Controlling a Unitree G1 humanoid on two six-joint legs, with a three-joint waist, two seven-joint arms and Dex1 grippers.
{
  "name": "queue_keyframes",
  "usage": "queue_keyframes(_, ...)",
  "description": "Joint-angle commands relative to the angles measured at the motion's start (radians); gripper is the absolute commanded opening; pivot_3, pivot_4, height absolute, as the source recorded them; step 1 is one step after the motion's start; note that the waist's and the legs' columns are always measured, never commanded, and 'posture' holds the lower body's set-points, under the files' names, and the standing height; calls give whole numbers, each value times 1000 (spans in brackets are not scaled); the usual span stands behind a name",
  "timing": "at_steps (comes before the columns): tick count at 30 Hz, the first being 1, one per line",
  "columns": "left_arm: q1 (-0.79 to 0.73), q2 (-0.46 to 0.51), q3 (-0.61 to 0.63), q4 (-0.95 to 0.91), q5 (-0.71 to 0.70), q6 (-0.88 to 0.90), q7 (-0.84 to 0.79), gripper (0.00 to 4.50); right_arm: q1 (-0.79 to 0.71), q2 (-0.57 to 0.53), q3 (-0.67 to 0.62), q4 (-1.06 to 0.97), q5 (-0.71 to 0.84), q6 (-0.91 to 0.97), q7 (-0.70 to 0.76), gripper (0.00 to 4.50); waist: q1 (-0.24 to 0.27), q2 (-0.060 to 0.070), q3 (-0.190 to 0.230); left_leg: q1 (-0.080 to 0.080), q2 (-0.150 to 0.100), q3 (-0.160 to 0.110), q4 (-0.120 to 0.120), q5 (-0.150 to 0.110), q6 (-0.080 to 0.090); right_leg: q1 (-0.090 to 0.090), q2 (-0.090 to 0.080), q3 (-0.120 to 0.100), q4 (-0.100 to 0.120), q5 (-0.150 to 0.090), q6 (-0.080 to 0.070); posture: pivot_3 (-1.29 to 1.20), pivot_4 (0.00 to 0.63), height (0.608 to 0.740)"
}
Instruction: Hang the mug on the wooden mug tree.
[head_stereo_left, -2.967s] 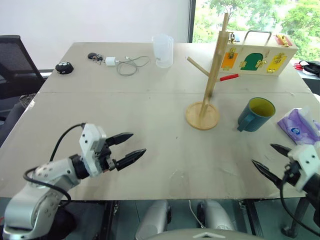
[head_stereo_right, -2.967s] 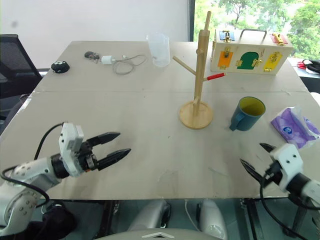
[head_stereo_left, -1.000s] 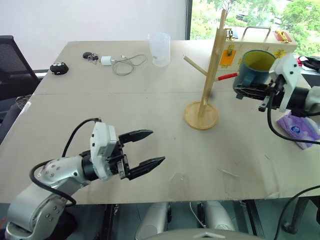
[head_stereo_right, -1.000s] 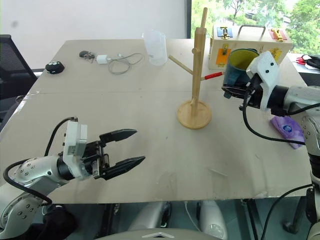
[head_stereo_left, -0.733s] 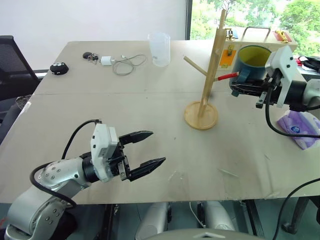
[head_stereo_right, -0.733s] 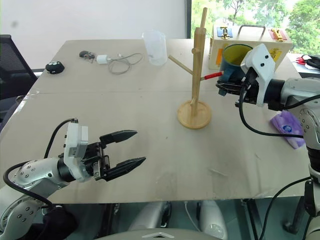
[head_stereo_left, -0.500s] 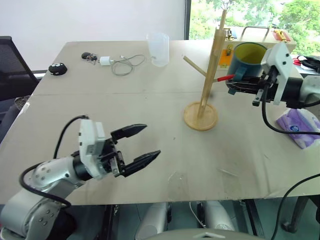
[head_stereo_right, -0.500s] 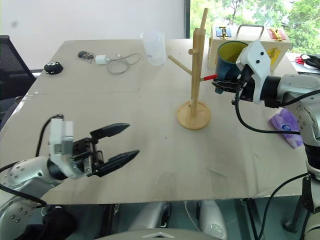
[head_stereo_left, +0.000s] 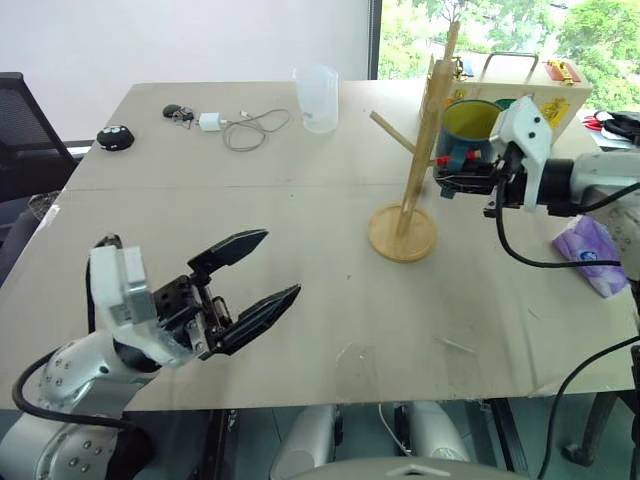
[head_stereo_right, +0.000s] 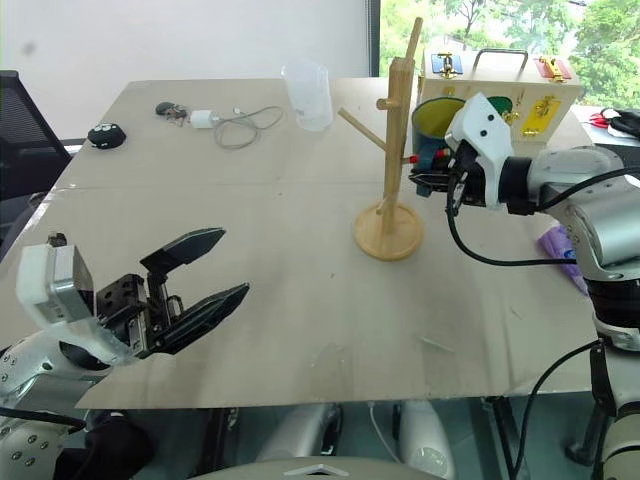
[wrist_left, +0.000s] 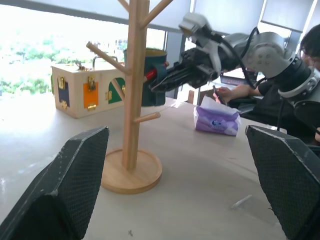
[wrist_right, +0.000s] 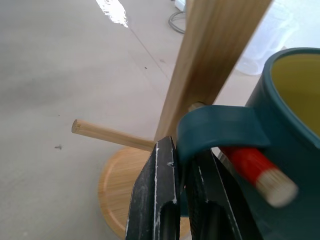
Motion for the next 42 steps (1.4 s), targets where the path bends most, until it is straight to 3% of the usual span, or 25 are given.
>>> queue_keyframes(1, -3, -4, -1, -12, -12, -39, -26, 4500, -34, 5, -11, -2, -14, -43, 23, 355, 2, 0, 0, 0, 0, 0, 0, 0, 0, 0, 0, 0, 0, 0, 0, 0, 150, 740)
queue_keyframes(3, -7, -4, -9, -9, -15, -40, -29, 4500, -30, 3, -17, -3, -20, -52, 28, 800, 1, 0, 0, 0, 0, 0, 0, 0, 0, 0, 0, 0, 0, 0, 0, 0, 150, 740)
queue_keyframes(5, -13, -4, -16, -4, -22, -38, -27, 4500, -21, -6, -36, -23, -18, -47, 27, 1669, 2, 0, 0, 0, 0, 0, 0, 0, 0, 0, 0, 0, 0, 0, 0, 0, 150, 740)
queue_keyframes(7, -22, -1, -23, 5, -33, -32, -21, 4500, 0, -15, -83, -67, 16, -19, 20, 2877, 1, 0, 0, 0, 0, 0, 0, 0, 0, 0, 0, 0, 0, 0, 0, 0, 150, 740)
queue_keyframes(8, -28, 1, -26, 10, -38, -28, -19, 4500, 15, -20, -115, -95, 42, -4, 19, 2982, 0, 0, 0, 0, 0, 0, 0, 0, 0, 0, 0, 0, 0, 0, 0, 0, 150, 740)
queue_keyframes(16, -56, 37, -77, 71, -70, 56, -5, 4500, 218, -74, -408, -302, 307, 189, -25, 2982, 13, 0, 0, -1, 0, -1, 0, 0, 0, 0, 0, -1, -1, 0, 0, 0, 150, 740)
queue_keyframes(22, -55, 42, -118, 130, 10, 82, 37, 4500, 412, -83, -561, -382, 354, 223, -104, 2982, 17, 0, 0, 0, 0, 0, 0, 0, 0, 1, 0, 0, 1, 0, 0, 0, 150, 740)
queue_keyframes(28, -41, 61, -117, 182, 68, 114, 70, 4500, 754, -57, -718, -420, 262, 92, -69, 2982, 31, -2, -1, 0, 0, -2, 0, 0, 1, 1, 0, -2, -1, 0, 0, 0, 150, 740)
queue_keyframes(32, 12, 75, -108, 201, 115, 119, 60, 4500, 973, -26, -745, -405, 163, -51, -27, 2982, 23, -2, -1, 1, 0, 0, 0, 0, 1, 2, 0, 0, 0, 0, 0, 0, 150, 740)
queue_keyframes(37, 67, 84, -95, 203, 165, 112, 52, 4500, 1112, 3, -723, -360, 61, -211, 4, 2982, 19, -3, -2, 5, 1, 3, 0, -3, 5, 4, 1, 2, 1, 0, 0, 0, 150, 740)
queue_keyframes(42, 88, 97, -88, 215, 211, 114, 50, 4500, 1153, 30, -698, -303, 14, -307, 10, 2982, 24, -3, -2, 5, 1, 2, 1, -3, 5, 5, 1, 1, 1, 0, 0, 0, 150, 740)
